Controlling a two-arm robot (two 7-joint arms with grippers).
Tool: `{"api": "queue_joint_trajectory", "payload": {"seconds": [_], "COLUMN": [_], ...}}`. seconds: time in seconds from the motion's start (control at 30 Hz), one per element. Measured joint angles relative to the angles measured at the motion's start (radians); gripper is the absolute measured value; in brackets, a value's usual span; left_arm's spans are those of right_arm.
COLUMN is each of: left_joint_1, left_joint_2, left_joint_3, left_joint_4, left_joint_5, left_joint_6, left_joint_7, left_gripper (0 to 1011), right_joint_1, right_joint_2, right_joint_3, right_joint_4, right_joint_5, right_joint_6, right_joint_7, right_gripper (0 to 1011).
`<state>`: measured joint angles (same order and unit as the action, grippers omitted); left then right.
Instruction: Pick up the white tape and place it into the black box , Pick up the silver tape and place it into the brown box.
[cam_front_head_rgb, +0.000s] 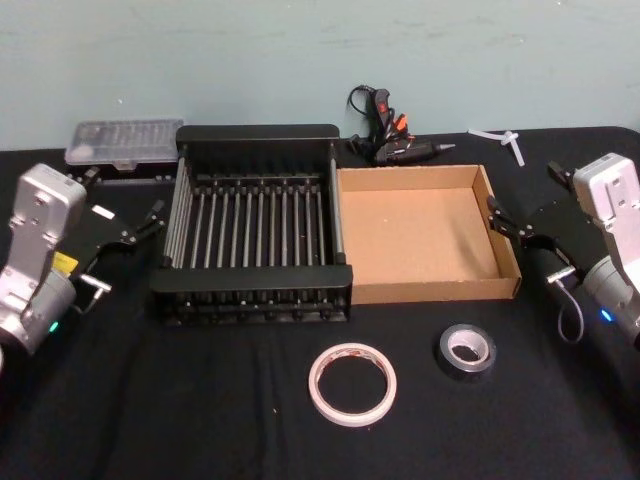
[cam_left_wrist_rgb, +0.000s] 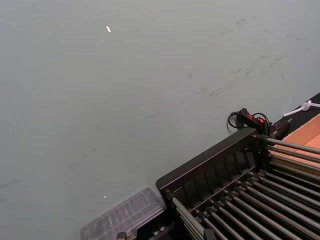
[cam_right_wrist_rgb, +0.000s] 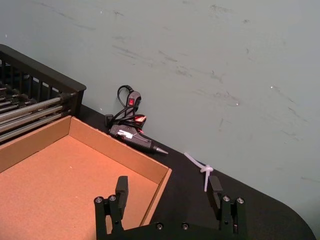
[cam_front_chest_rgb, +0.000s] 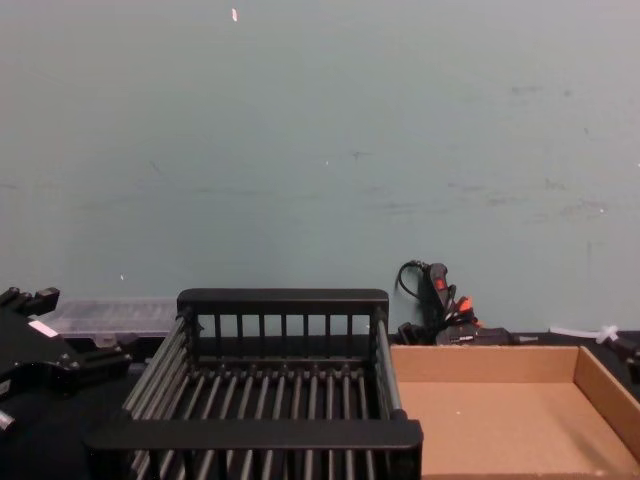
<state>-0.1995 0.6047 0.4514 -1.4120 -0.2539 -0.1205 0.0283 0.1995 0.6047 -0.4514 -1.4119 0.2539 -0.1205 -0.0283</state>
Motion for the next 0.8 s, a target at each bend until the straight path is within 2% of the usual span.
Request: {"api": "queue_joint_trajectory", "payload": {"seconds": [0.8], "left_joint_1": [0.000], "left_joint_2": [0.000], "left_joint_3": [0.000], "left_joint_4": [0.000], "left_joint_5": [0.000], "left_joint_6": [0.000], "left_joint_7": [0.000], "left_gripper": [1001], "right_joint_1": [0.000], "right_joint_2": [0.000], "right_joint_3": [0.000], "right_joint_4": [0.000], "right_joint_5": [0.000], "right_joint_6": [0.000], "right_joint_7": [0.000], "right_gripper": [1002]}}
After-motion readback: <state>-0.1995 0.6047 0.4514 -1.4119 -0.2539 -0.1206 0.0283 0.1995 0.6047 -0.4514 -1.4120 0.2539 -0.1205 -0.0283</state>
